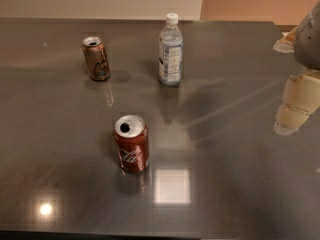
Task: Move blue plastic bottle near coke can
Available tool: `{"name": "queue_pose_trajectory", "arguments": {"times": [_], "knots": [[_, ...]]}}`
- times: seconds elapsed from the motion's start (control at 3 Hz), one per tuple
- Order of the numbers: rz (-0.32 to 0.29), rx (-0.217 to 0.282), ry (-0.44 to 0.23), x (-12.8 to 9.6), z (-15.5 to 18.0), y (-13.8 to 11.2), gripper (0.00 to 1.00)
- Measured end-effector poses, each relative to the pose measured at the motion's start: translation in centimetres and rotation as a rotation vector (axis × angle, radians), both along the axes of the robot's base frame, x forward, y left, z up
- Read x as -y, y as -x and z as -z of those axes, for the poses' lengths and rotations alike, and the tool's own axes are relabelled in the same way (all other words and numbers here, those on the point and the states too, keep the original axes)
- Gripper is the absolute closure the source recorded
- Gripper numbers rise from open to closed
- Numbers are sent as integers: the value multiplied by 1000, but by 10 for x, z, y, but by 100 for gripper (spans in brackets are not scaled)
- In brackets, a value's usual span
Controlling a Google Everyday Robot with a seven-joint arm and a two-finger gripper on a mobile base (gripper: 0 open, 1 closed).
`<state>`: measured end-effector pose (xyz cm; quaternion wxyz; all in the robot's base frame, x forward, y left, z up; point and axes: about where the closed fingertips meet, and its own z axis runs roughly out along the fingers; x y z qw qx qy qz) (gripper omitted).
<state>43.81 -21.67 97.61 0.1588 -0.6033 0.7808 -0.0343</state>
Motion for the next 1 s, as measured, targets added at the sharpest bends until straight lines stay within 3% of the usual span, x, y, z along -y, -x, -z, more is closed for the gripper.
{"name": "queue_pose_trajectory", "arguments": {"times": [0.67, 1.0], "knots": [[10, 5, -7, 1, 1, -3, 0], [63, 38, -43, 9, 5, -22, 0]]}}
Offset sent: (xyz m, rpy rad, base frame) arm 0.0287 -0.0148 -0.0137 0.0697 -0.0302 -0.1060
